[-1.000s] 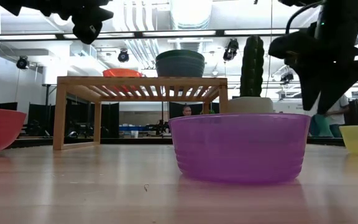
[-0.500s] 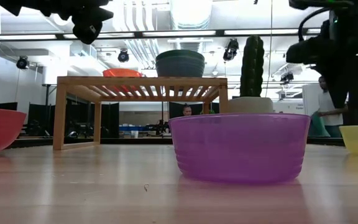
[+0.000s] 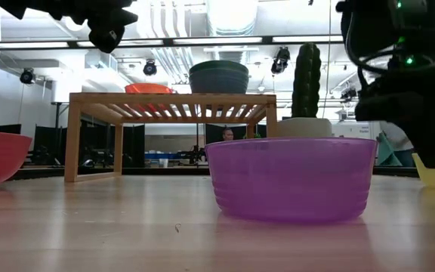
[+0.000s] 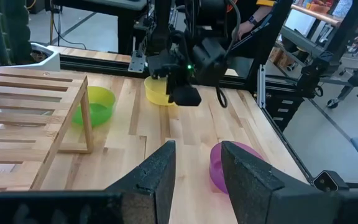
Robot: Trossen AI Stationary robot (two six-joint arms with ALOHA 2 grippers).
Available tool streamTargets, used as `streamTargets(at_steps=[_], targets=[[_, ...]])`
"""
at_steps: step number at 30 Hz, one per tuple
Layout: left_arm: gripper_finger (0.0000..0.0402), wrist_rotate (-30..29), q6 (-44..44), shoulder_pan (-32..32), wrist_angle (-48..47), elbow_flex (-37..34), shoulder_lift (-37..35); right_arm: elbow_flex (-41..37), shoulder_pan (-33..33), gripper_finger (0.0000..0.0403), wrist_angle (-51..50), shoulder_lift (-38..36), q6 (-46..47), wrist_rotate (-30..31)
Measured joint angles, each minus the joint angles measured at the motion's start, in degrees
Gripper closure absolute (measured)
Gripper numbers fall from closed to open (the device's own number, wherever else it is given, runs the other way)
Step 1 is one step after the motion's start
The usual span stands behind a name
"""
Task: Place and stack bowls onto a shelf
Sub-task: Stack the yellow bowl on top of the orange bowl on the shelf
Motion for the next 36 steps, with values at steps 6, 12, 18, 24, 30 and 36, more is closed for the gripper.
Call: streamTargets(at_steps=[6,12,18,24,30,36], targets=[[0.0290,-0.01,-0.02,0.00,0.02,0.00,0.00,0.04,0.00,0.0284,0.43,1.54,-1.05,-0.05],[0.0290,-0.02,-0.02,0.00,0.72,0.00,0.00,0.04,0.00,0.0333,0.99,0.99,-3.37,0.38],[0.0290,0.00,-0.02,0.00,1.07,0.00,0.01,0.69,0.13,0.0390,2.71,-0.36,-10.78,1.26],[0.0290,0.11,-1.46,0.00,4.96,0.00,0.02,6.87,0.67,0.0394,3.27,-2.35,-23.03,2.98],[0.0290,0.15,-1.36,-0.13,9.58,0.00,0.23,15.02,2.35,0.0394,8.87,-4.93,-38.88,11.57],[0.0290,0.73,-1.09,-0.82,15.86,0.00,4.36,16.60,4.09,0.0394,34.06,-5.87,-67.36,7.09]])
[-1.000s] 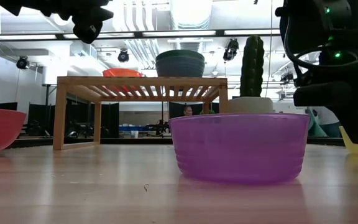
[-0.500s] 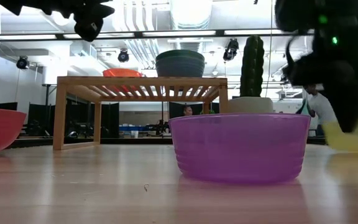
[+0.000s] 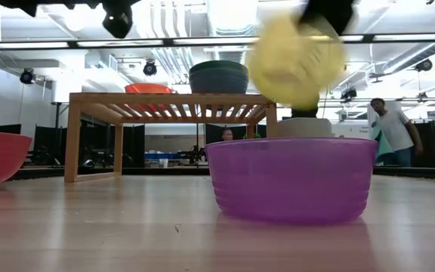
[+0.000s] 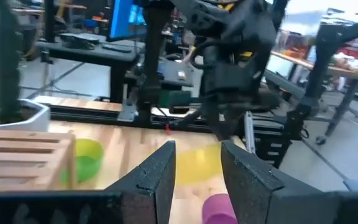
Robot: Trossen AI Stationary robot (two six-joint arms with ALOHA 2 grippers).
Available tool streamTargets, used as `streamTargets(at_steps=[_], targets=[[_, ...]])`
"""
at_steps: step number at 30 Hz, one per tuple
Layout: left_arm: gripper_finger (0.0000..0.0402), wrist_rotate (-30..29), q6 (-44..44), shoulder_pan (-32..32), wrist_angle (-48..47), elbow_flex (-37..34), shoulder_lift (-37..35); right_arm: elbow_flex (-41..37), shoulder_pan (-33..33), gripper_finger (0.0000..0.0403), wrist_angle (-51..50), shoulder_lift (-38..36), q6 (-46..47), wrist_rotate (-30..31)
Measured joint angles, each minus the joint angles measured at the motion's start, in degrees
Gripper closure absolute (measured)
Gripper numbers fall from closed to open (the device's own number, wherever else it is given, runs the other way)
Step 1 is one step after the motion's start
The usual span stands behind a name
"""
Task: Place and stack bowls onto a shelf
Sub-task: Stack the yellow bowl on top of the orange bowl on the shelf
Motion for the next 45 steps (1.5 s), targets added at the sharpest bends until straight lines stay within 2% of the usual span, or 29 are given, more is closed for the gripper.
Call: streamTargets(at_steps=[4,7,9,13,17,22,29,33,37,45], targets=[[0.0290,5.37,0.00,-1.22,6.94,-0.02,5.22,-1.38,-0.11,0.0394,14.60,0.81,-13.35,-10.38],[0.0290,9.63,0.02,-2.40,13.23,0.00,9.62,-3.03,-0.26,0.0394,21.85,1.65,-19.98,-17.78],[0.0290,12.92,0.07,-3.23,16.93,0.00,12.51,-4.10,-0.22,0.0394,25.66,1.91,-22.24,-21.71],[0.0290,19.39,1.53,-5.35,21.73,0.00,17.32,-6.31,-0.26,0.0394,30.97,2.45,-23.72,-24.93],[0.0290,19.63,3.42,-8.01,24.08,0.52,22.03,-7.35,-0.26,0.0394,33.63,2.93,-23.63,-25.65],[0.0282,20.06,7.05,-10.57,23.40,4.57,27.90,-7.42,-0.26,0.0394,33.91,3.20,-23.52,-27.06],[0.0241,21.98,12.18,-10.69,14.51,12.50,33.73,-7.42,-0.24,0.0394,34.80,3.43,-23.65,-28.50],[0.0236,24.92,14.94,-10.87,10.64,15.99,36.94,-7.42,-0.26,0.0394,34.72,3.43,-23.68,-28.54],[0.0245,33.27,16.76,-10.93,9.49,17.78,39.25,-7.42,-0.26,0.0394,34.54,3.43,-24.38,-28.56],[0.0313,33.85,16.24,-10.87,9.34,18.12,40.01,-7.42,-0.37,0.0394,34.56,3.43,-25.20,-28.56]])
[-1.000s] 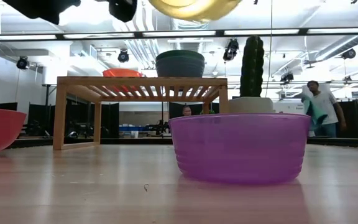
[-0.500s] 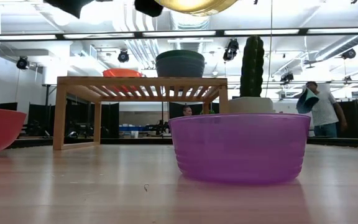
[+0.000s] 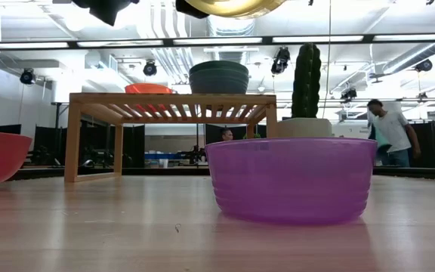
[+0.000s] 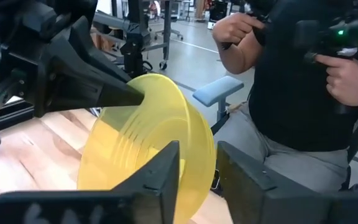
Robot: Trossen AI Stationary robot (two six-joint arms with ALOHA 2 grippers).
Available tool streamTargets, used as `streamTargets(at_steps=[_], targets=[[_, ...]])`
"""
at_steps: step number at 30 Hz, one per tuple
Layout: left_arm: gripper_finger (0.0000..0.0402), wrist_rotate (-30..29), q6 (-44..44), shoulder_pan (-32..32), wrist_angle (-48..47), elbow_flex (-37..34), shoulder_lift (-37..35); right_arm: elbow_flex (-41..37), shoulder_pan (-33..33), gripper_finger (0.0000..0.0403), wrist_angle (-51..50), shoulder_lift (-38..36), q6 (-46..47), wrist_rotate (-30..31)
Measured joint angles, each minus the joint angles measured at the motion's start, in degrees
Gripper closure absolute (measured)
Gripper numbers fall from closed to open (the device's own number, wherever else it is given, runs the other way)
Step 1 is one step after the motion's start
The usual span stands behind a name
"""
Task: Place and stack bowls onto a shelf
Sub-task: Stack the yellow bowl on top of the orange bowl on the shelf
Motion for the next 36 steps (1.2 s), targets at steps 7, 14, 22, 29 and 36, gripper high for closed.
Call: streamTargets(at_steps=[7,14,22,29,36], targets=[[0.0362,-1.22,-0.38,0.00,0.33,0.00,0.17,0.00,-0.15,0.0394,0.02,-0.02,-0.14,0.18],[0.0364,-1.20,0.50,-0.02,1.62,0.00,1.51,0.00,-0.50,0.0394,-0.07,-0.07,0.04,-0.14],[0.0396,-0.98,1.57,-0.13,1.71,0.00,1.55,0.00,-0.59,0.0394,-0.04,-0.11,0.23,-0.04],[0.0400,-0.74,0.95,-0.13,1.62,0.00,1.22,0.00,-0.72,0.0382,0.69,-0.13,0.67,0.39],[0.0401,-2.28,-0.69,-0.20,1.24,0.00,0.50,0.09,-1.14,0.0314,1.66,-0.66,1.15,1.63]])
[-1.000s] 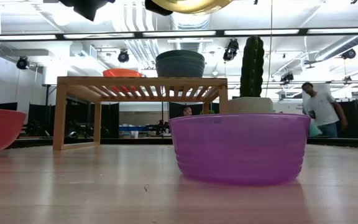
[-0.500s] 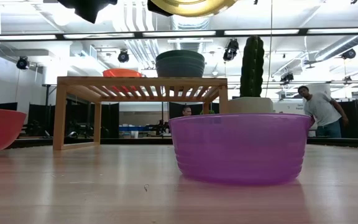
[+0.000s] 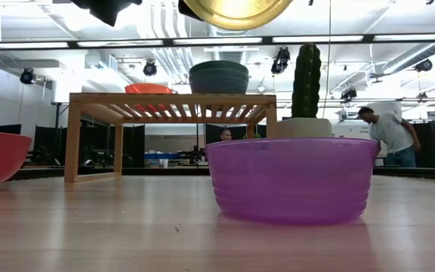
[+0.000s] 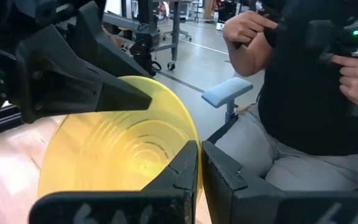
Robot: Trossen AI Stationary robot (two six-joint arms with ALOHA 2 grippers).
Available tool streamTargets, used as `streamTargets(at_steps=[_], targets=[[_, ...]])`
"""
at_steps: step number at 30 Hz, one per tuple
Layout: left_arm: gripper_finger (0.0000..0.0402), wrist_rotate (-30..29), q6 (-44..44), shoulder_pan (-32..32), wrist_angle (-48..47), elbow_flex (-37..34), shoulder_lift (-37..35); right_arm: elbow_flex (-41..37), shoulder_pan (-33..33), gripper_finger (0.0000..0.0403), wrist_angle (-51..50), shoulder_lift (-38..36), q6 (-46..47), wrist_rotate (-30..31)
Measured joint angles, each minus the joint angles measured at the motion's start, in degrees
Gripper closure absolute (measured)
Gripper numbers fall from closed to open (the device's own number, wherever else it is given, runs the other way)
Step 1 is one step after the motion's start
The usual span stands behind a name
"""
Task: Place and stack bowls onto a shelf
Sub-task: Stack the yellow bowl on top of the orange bowl on the shelf
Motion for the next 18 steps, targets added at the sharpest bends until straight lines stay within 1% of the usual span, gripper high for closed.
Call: streamTargets(at_steps=[4,7,10,13,15,18], targets=[[0.0401,0.37,-0.92,-0.13,-1.24,0.00,-0.85,0.00,-0.82,0.0271,-0.56,-1.05,2.55,-0.53],[0.0401,0.53,-1.14,-0.18,-2.85,0.00,-2.27,0.00,-1.24,0.0247,-2.11,-2.27,3.02,-0.49],[0.0401,0.05,-1.43,-0.21,-8.03,0.54,-4.04,0.00,-1.35,0.0234,-3.81,-3.90,3.00,-0.49],[0.0401,-4.47,-0.18,-0.37,-18.78,2.67,-6.91,0.00,-1.43,0.0230,-5.29,-5.70,3.11,-0.52],[0.0401,-9.29,1.99,-0.36,-27.97,5.15,-8.85,0.00,-1.44,0.0230,-6.54,-6.78,2.98,-0.53],[0.0401,-18.36,5.34,-0.35,-44.05,9.97,-11.65,-0.04,-1.35,0.0230,-8.06,-7.94,2.20,0.10]])
